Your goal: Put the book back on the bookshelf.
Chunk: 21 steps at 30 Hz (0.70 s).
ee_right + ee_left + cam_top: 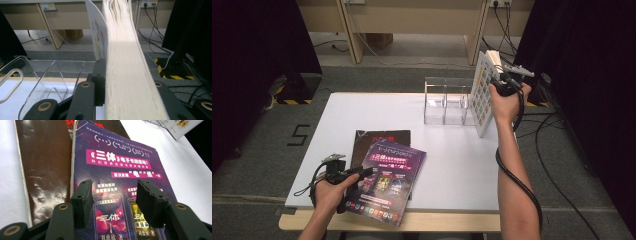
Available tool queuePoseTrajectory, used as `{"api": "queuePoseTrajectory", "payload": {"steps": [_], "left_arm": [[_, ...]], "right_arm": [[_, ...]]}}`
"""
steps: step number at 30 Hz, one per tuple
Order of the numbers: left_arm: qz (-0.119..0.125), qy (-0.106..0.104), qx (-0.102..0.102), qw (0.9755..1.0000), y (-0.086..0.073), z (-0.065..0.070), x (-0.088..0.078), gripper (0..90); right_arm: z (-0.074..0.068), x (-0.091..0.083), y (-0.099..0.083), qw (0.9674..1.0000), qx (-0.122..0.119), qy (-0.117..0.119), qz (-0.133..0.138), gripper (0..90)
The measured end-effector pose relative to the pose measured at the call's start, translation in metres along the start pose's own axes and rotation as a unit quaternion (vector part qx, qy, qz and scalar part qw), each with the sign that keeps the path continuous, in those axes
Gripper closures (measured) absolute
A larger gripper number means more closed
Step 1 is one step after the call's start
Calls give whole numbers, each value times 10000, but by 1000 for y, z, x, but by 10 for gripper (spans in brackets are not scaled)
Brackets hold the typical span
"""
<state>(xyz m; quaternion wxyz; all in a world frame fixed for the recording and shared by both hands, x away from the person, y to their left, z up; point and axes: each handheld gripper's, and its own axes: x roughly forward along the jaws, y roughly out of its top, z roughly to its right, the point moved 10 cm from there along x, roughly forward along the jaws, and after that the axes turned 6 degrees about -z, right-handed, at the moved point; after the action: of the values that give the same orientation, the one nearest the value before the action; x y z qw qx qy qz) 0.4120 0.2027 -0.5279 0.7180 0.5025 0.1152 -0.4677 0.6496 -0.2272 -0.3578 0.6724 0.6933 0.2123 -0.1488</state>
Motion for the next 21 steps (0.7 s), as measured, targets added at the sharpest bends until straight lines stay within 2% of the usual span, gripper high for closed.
{"api": "queuePoseTrajectory", "payload": {"steps": [9,14,15,21], "left_arm": [[-5,11,2,10000,0,-1,0,464],[5,23,-31,10000,0,-3,0,465],[-2,28,-28,10000,0,-3,0,465],[-11,19,-38,10000,0,-4,0,465]], "right_arm": [[-2,-1,-1,9999,102,75,38,740],[-5,-1,-1,9997,135,124,153,742],[-7,-1,0,9994,200,174,218,742],[-8,1,3,9990,257,157,340,743]]}}
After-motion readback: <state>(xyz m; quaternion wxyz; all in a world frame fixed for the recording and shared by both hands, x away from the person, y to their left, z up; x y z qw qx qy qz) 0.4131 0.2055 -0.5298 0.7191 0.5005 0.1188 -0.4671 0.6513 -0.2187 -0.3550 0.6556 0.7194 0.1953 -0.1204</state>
